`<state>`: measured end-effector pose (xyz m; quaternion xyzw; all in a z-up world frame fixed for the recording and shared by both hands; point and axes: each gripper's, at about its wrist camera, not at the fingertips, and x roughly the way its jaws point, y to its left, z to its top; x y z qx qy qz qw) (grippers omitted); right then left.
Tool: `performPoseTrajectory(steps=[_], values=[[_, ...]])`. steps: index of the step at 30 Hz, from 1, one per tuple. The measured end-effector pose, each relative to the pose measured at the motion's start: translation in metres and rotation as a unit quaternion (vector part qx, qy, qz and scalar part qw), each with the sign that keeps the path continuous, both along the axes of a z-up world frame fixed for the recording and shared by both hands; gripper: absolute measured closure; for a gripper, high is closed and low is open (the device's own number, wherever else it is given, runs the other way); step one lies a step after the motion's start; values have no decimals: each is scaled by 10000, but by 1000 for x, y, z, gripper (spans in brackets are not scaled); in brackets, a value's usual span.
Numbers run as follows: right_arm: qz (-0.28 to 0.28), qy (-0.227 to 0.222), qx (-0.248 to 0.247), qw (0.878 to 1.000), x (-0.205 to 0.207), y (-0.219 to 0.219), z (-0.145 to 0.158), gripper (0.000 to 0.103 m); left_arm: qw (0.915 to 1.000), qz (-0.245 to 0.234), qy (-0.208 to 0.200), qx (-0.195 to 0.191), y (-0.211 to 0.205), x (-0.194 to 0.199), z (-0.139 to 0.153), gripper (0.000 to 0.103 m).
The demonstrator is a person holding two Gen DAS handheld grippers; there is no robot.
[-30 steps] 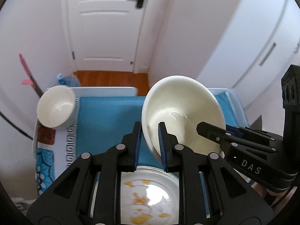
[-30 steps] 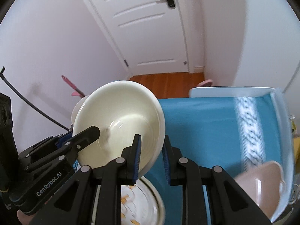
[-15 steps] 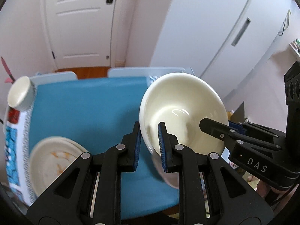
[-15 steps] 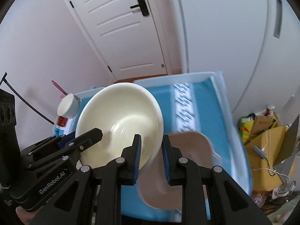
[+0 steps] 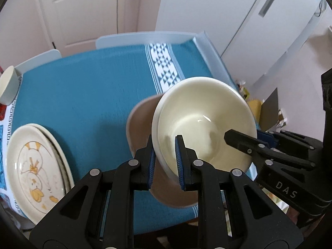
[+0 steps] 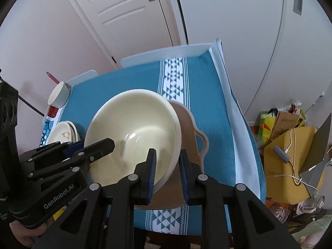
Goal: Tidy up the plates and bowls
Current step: 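Lift the cream bowl with both grippers and carry it over the basin, then lower the cream bowl into the basin and open both grippers, then reach both grippers to the small white bowl and grasp its rim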
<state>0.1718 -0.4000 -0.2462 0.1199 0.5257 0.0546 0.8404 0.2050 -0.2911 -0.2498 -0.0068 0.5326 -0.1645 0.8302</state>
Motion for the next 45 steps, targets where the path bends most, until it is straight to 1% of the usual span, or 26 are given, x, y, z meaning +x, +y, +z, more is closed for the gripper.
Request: performPoseTrajectory(steps=[6,11,14,18,23,31,34,36,37,38,39,40,41,42,43,45], values=[[174,153,-44,9997,4,-3,-17,83,9994,-72,164,292,-10,6,-15,87],[299,225,-85,9993,5,0,-26,83,9979,-149,161,616,-19,11,-20,87],[331,258,-74,9991,6,0,-29,83,9970,-181,168,738,-22,14,-22,87],[331,282,-25,9991,7,-1,-31,83,9963,-175,234,808,-22,16,-25,87],[346,259,-19,9991,6,0,-32,83,9952,-200,205,932,-23,16,-27,87],[392,152,-206,9989,0,5,-27,83,9931,-232,67,1147,-25,14,-26,87],[364,143,-184,9991,-1,3,-26,83,9940,-236,105,1059,-22,14,-24,86],[352,108,-173,9992,-3,2,-23,83,9958,-227,156,873,-18,15,-20,82],[338,85,-166,9993,-4,2,-20,83,9963,-218,150,815,-16,14,-17,77],[317,34,-122,9994,-6,0,-16,83,9966,-218,116,784,-15,14,-14,67],[311,-30,-63,9995,-9,-1,-12,83,9972,-252,102,700,-15,13,-11,60],[312,-79,-51,9995,-12,-2,-8,83,9973,-253,48,684,-15,11,-5,33],[309,-116,-60,9994,-14,-2,-5,83,9967,-226,-72,770,-15,9,0,8],[295,-158,-60,9994,-16,-3,-1,83,9964,-219,-164,809,-14,7,5,3],[276,-192,-33,9994,-18,-5,2,83,9964,-217,-259,776,-13,4,12,2],[234,-266,11,9994,-21,-8,11,83,9971,-187,-288,679,-8,2,22,2]])
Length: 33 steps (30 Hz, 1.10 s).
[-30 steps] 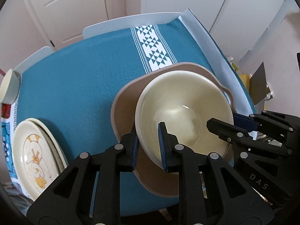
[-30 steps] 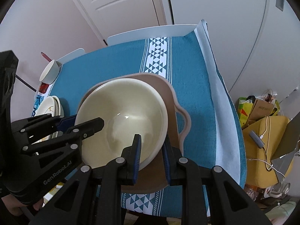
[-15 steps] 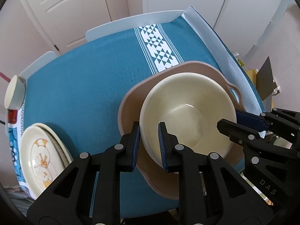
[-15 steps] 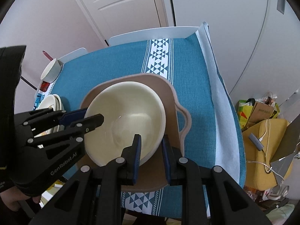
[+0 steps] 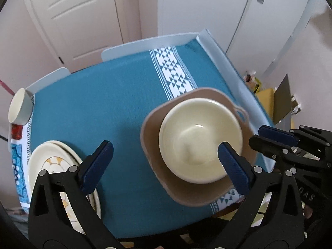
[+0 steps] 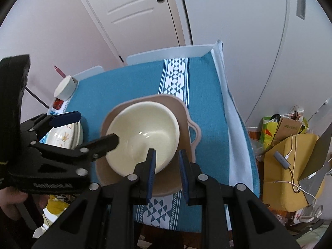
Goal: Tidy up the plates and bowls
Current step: 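Reach both grippers to the small white bowl and grasp its rim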
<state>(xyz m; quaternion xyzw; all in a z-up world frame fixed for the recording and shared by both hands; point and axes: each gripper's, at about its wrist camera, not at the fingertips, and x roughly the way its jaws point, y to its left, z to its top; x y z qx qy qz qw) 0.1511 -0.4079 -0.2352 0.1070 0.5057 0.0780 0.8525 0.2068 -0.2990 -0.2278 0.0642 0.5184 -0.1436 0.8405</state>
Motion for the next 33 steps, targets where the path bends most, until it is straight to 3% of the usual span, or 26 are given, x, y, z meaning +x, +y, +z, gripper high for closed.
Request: performPoseTrajectory(steps=[5,9,10,12,14,16,23,28,33], values=[[77,-301,26,9995,0,-1,33,82,9991,295,-283,-106,26,-10,30,2],[518,-692,88,9962,14,23,66,82,9951,754,-600,-214,60,-20,59,2],[624,-764,93,9951,16,29,70,75,9930,930,-698,-230,73,-22,68,2],[946,-990,179,9904,31,51,85,52,9885,1226,-849,-255,97,-25,81,2],[1173,-1116,292,9864,42,69,93,12,9813,1602,-1038,-229,127,-25,95,1],[1431,-1312,351,9804,60,95,102,0,9744,1919,-1160,-170,154,-24,103,1],[2091,-1648,450,9629,124,181,120,0,9474,2998,-1045,-408,268,8,110,1],[2519,-1181,307,9600,180,244,113,0,9303,3472,-879,-794,336,29,94,1],[2657,-799,-17,9607,244,311,84,0,9184,3763,-495,-1118,389,67,56,4]])
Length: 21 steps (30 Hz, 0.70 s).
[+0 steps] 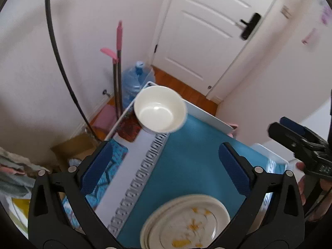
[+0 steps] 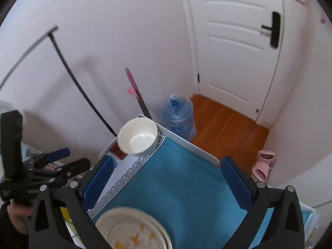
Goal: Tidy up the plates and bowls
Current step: 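Reach both grippers to the small white bowl and grasp its rim, then lift the small white bowl with both grippers and carry it toward the basin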
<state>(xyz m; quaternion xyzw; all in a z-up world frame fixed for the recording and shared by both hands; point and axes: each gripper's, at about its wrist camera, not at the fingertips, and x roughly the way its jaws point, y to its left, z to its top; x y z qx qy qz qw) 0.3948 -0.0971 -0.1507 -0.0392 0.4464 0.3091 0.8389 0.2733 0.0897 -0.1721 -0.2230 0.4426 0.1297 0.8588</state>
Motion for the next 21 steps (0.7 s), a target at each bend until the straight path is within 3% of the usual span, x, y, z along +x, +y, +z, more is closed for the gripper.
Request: performPoseTrajectory(steps=[4,6,8,15,18,21], values=[[180,552,-171,9982,46,42,-50,1,9981,126,219,-556,30,29,-42,34],[261,812,-189,9962,61,56,-74,5,9965,164,337,-751,37,41,-61,40],[327,1050,-208,9937,70,69,-92,19,9937,197,462,-999,46,53,-82,53],[561,1611,-229,9851,93,98,-139,42,9901,313,640,-1210,60,75,-117,62],[653,1700,-267,9829,98,109,-151,50,9903,298,671,-1182,64,84,-125,73],[666,1782,-227,9815,103,113,-160,67,9908,306,714,-1104,68,88,-131,81]])
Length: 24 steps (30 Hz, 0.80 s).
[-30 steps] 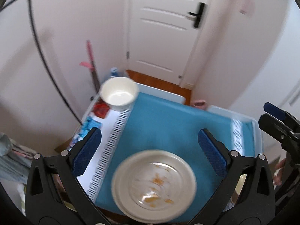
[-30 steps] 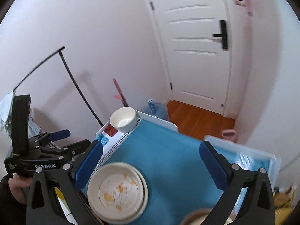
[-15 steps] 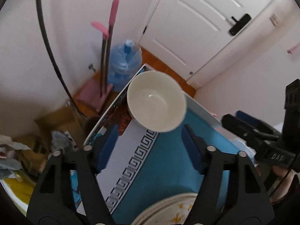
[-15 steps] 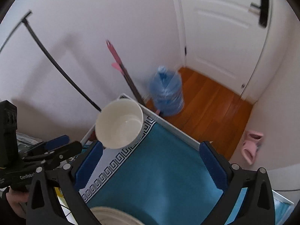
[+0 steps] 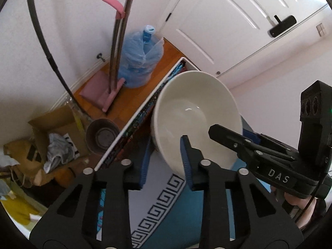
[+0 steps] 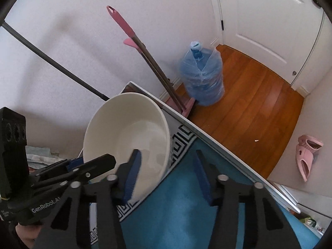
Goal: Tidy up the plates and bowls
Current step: 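Lift the small white bowl with both grippers and carry it toward the basin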
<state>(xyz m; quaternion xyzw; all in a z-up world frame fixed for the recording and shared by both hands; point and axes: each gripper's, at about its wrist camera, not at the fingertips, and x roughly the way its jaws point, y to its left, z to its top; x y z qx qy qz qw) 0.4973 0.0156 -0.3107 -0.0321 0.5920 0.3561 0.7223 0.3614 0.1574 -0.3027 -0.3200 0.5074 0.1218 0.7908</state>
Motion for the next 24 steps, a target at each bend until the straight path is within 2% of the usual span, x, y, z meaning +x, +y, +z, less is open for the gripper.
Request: performPoseTrajectory(steps=[2,15,24], values=[[15,59,17,10000,0,3,-4,83,10000,17,-41,-17,2,-1,-1,82],[-9,-31,17,10000,-3,1,1,84,9990,-191,-107,381,-8,0,13,82],[-362,-398,181,9984,-26,-36,45,84,9952,-574,-452,654,-46,-13,63,82]])
